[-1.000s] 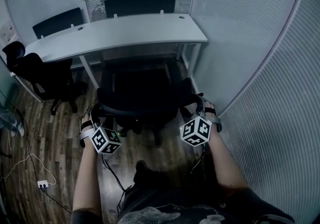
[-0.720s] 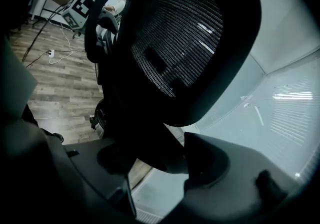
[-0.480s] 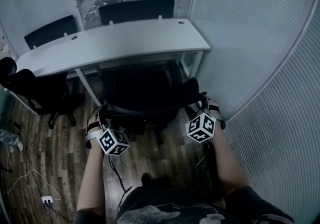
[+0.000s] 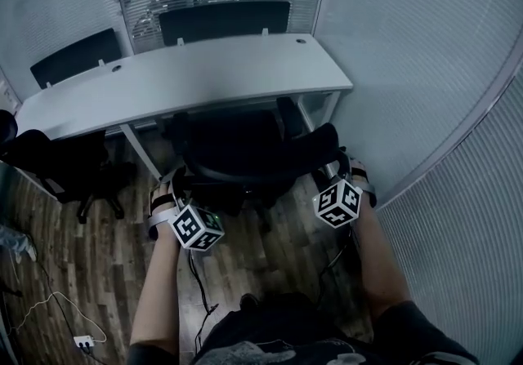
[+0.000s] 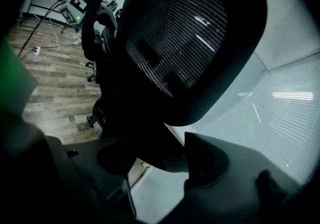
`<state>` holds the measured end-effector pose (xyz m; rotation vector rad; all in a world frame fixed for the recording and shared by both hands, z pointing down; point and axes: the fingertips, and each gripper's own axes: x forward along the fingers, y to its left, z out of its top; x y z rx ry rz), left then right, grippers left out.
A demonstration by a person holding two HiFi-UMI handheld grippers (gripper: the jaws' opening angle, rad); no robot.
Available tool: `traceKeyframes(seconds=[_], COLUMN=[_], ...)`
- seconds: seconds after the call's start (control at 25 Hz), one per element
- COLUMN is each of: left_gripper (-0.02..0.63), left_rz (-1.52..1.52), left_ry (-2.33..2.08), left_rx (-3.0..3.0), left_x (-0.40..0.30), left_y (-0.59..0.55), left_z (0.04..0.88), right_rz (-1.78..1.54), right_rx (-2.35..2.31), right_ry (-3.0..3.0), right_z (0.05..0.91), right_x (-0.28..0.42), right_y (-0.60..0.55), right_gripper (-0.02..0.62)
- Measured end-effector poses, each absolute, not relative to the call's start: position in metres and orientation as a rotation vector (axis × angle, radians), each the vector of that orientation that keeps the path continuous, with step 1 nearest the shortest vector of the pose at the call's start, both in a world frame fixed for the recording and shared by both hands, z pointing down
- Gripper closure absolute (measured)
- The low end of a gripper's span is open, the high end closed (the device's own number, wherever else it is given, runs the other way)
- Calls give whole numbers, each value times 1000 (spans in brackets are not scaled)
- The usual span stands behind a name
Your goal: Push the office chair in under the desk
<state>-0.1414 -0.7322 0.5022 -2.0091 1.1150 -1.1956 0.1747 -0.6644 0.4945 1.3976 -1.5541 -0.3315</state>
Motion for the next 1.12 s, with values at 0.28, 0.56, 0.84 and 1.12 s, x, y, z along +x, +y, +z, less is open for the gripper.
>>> traceKeyframes(seconds=[0.28, 0.56, 0.84, 1.12], left_gripper=[324, 322, 322, 322], left_rz=[-1220, -1239, -1257, -1258], left_ry=[1121, 1124, 1156, 1178], left_rx=[-2006, -2010, -1994, -1995], left_x=[-133, -125, -112, -105], left_y=[-786, -836, -897, -942], left_z=[504, 507, 510, 511], right_rz=[-335, -371, -390, -407], right_rx=[1392, 1393, 1391, 1382], right_ry=[-1571, -1603, -1616, -1634], right_z=[497, 499, 500, 501], right_x=[183, 189, 204, 211], right_y=[-718, -765, -827, -874], right_gripper=[310, 311, 311, 311])
